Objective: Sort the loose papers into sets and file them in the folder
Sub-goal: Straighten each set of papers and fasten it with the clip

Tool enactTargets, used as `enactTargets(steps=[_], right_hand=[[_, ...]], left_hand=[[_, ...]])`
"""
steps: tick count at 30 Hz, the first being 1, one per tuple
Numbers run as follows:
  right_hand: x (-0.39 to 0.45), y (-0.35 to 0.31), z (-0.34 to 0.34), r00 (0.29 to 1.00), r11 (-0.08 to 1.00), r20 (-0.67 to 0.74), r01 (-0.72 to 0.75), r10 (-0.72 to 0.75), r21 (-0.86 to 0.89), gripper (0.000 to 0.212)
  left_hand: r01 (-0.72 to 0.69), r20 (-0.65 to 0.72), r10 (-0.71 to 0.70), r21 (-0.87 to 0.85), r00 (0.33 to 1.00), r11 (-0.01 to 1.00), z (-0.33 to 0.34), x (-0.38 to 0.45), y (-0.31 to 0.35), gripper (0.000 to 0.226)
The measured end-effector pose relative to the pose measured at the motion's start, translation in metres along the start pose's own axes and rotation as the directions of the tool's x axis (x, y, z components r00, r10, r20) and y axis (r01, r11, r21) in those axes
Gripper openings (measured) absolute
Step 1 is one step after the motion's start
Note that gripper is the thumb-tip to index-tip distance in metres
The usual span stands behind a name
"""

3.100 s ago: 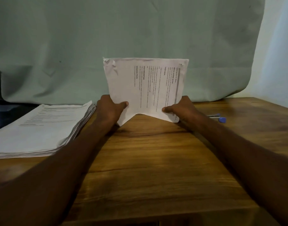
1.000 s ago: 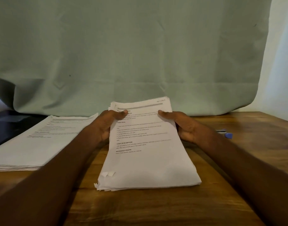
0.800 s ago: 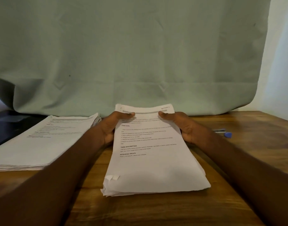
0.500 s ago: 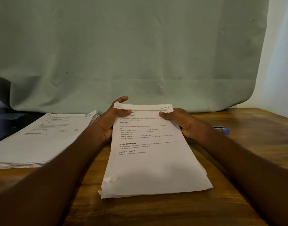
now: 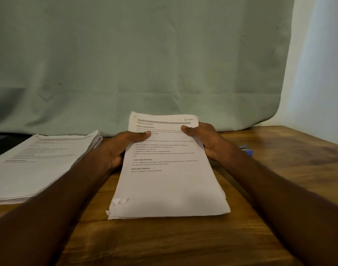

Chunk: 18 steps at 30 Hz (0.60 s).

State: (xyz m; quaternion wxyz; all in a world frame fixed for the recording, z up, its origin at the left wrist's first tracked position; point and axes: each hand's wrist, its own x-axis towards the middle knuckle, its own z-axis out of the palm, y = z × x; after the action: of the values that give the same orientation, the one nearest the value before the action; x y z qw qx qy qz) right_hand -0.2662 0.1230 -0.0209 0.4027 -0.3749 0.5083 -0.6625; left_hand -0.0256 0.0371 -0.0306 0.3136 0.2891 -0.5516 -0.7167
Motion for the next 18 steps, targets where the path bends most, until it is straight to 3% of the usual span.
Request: enactTargets(steps=[4,5,7,8,10,11,13,15,18], right_hand=[[0.001,-0.005,-0.001,0.998,0.998,0.05,0.032,-0.03,-0.048,0.036],[0.0,-0.009,-0.002,0.998,0.994,0.05,0.04,-0.035,-0.102,0.035],[0.003,-0.015,-0.012,0.993,0.925,-0.025,0.097,-0.114,-0.368,0.027],[0.007,-0.017,-0.02,0.977,0.817,-0.071,0.129,-0.203,-0.562,0.02],[0.012,-0.022,-0.04,0.923,0.442,-0.101,0.079,-0.37,-0.894,0.016],[0.014,-0.022,-0.051,0.932,0.278,-0.097,0.004,-0.35,-0.961,0.018],[0.012,-0.026,-0.062,0.989,0.115,-0.09,-0.076,-0.119,-0.99,0.019],[0.006,-0.033,-0.062,0.997,0.041,-0.049,-0.051,0.067,-0.998,0.026],[0.0,-0.049,-0.057,0.985,0.013,0.013,0.011,0.171,-1.0,0.039]], left_hand=[[-0.008,-0.081,0.006,-0.03,0.997,1.0,-0.004,0.003,0.002,0.052],[-0.007,-0.107,0.003,-0.035,0.994,0.999,-0.005,0.003,0.003,0.055],[0.0,-0.171,-0.001,-0.005,0.985,1.0,-0.005,0.006,0.002,0.057],[-0.002,-0.204,0.004,0.01,0.979,1.0,-0.005,0.007,0.001,0.05],[0.002,-0.256,0.005,0.028,0.967,1.0,-0.004,0.009,0.001,0.033],[0.011,-0.269,-0.003,0.031,0.963,0.999,-0.004,0.01,0.0,0.031],[0.031,-0.286,-0.019,0.037,0.958,0.999,-0.003,0.011,0.0,0.032],[0.038,-0.294,-0.017,0.066,0.956,0.997,0.0,0.011,-0.001,0.028],[0.026,-0.29,0.005,0.105,0.957,0.994,0.002,0.012,-0.003,0.029]])
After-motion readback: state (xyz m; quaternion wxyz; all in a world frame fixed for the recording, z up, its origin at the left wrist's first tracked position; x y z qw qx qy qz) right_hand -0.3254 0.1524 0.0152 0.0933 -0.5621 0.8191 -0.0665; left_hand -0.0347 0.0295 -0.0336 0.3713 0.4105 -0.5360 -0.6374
